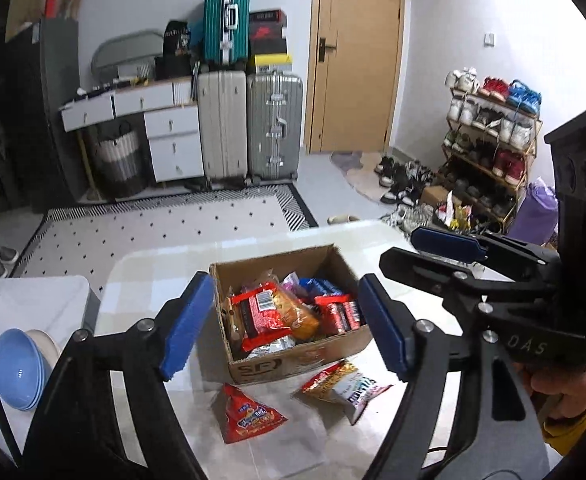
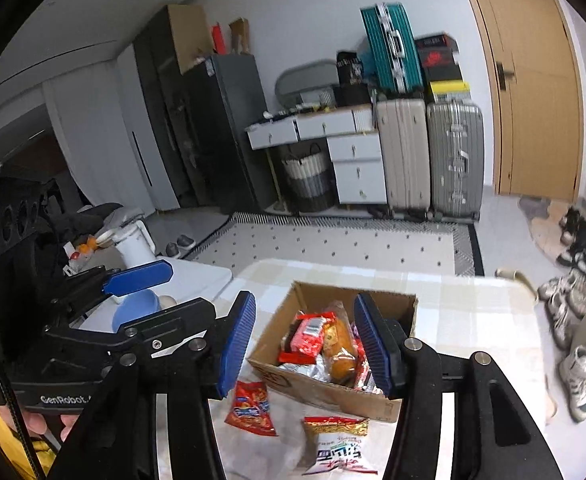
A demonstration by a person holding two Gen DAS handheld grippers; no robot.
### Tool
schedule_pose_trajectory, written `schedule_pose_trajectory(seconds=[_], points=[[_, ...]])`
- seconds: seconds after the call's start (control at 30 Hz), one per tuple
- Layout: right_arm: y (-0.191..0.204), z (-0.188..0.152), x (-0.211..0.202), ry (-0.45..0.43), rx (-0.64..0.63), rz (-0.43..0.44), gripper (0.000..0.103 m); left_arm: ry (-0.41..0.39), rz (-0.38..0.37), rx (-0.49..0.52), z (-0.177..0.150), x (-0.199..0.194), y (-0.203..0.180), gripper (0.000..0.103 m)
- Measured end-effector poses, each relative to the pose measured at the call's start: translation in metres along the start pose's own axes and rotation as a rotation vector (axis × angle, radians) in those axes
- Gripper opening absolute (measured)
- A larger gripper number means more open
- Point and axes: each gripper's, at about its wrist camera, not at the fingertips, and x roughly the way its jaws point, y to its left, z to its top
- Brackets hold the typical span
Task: Organize snacks
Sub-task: 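Withdraw both open tools from the box back toward the remaining snacks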
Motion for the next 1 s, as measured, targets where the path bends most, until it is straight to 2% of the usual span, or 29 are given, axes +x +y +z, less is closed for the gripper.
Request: schedule_pose_trajectory(seconds=[0.1, 0.2, 0.33, 0.4, 0.47, 0.57, 0.63, 0.8, 0.93, 1.0], points=[[0.013, 0.003, -0.031, -0.042, -0.008, 0.01, 0.056, -0.044, -0.005, -0.007, 0.003, -0.038, -0.006, 0.077], [0.024, 0.003, -0.062, -0.089, -0.017, 0.01, 0.064, -0.098, -0.006, 0.002, 0.004, -0.082, -0.013, 0.079], [0.038, -0.002, -0.103, -0.163, -0.02, 0.025, 0.087, -0.174, 0.013, 0.006, -0.002, -0.142, -0.023, 0.082], [0.049, -0.01, -0.125, -0.214, -0.027, 0.026, 0.088, -0.197, 0.017, 0.005, -0.008, -0.168, -0.027, 0.088], [0.059, -0.021, -0.144, -0.248, -0.048, 0.033, 0.091, -0.236, 0.026, -0.009, -0.018, -0.194, -0.029, 0.103], [0.071, -0.045, -0.172, -0.34, -0.068, 0.009, 0.101, -0.313, 0.04, -0.03, -0.039, -0.233, -0.027, 0.103], [0.076, -0.062, -0.188, -0.397, -0.07, -0.008, 0.102, -0.351, 0.047, -0.037, -0.058, -0.257, -0.027, 0.103], [0.082, -0.101, -0.211, -0.465, -0.07, -0.016, 0.102, -0.386, 0.085, -0.056, -0.109, -0.279, -0.021, 0.103], [0.072, -0.13, -0.199, -0.451, -0.039, -0.004, 0.102, -0.374, 0.11, -0.103, -0.151, -0.274, -0.007, 0.103], [0.067, -0.145, -0.188, -0.415, -0.034, -0.006, 0.102, -0.346, 0.105, -0.143, -0.17, -0.258, 0.002, 0.103]])
